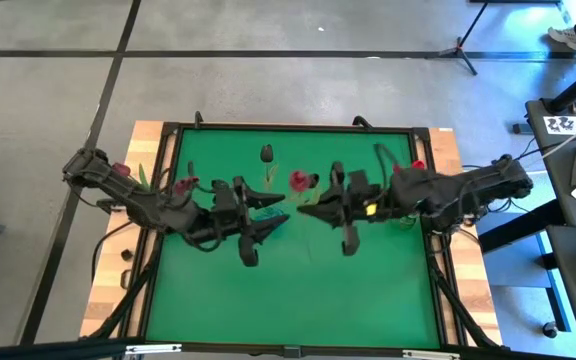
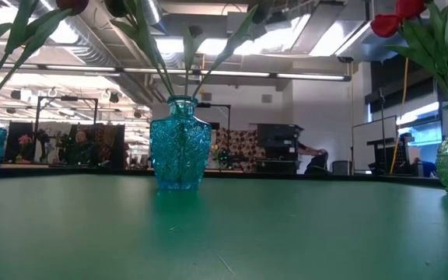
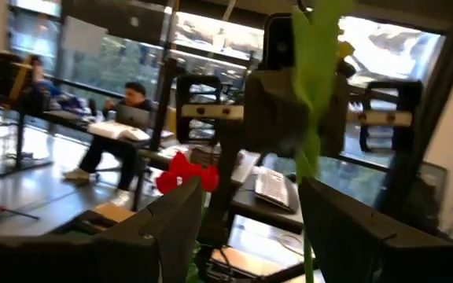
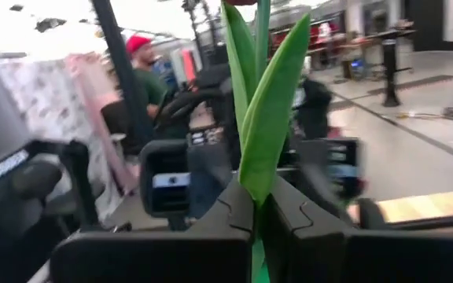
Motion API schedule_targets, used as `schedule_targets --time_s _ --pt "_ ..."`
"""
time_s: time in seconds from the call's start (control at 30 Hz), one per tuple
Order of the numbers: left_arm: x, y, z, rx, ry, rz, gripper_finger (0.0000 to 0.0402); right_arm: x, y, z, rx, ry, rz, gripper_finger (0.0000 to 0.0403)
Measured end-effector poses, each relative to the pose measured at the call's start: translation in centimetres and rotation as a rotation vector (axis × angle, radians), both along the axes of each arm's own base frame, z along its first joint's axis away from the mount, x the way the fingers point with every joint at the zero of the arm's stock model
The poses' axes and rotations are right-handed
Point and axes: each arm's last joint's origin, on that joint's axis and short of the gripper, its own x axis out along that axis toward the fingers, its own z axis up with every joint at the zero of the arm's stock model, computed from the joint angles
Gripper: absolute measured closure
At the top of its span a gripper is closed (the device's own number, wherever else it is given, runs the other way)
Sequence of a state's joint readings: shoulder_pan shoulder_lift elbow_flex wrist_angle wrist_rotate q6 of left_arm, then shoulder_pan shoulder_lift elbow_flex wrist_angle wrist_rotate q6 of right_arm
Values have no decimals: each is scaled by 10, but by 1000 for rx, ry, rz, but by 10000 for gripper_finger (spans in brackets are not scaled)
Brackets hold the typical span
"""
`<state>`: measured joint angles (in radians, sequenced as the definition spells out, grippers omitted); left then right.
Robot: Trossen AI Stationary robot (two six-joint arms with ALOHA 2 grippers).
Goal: Sort flowers into vase by color
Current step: Put the pink tulip into the left blue vase
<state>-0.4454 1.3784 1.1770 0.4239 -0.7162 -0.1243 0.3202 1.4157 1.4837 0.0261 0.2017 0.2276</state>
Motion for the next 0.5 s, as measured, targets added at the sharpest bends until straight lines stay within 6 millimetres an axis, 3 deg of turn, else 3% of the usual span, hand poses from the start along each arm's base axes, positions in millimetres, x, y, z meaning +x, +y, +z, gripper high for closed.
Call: schedule_targets --time_s 0.27,0.5 --pt "6 7 2 4 -41 -148 192 16 4 -11 -48 5 -28 398" --pt "9 15 1 6 -34 -126 192 28 -6 -18 -58 19 -63 396"
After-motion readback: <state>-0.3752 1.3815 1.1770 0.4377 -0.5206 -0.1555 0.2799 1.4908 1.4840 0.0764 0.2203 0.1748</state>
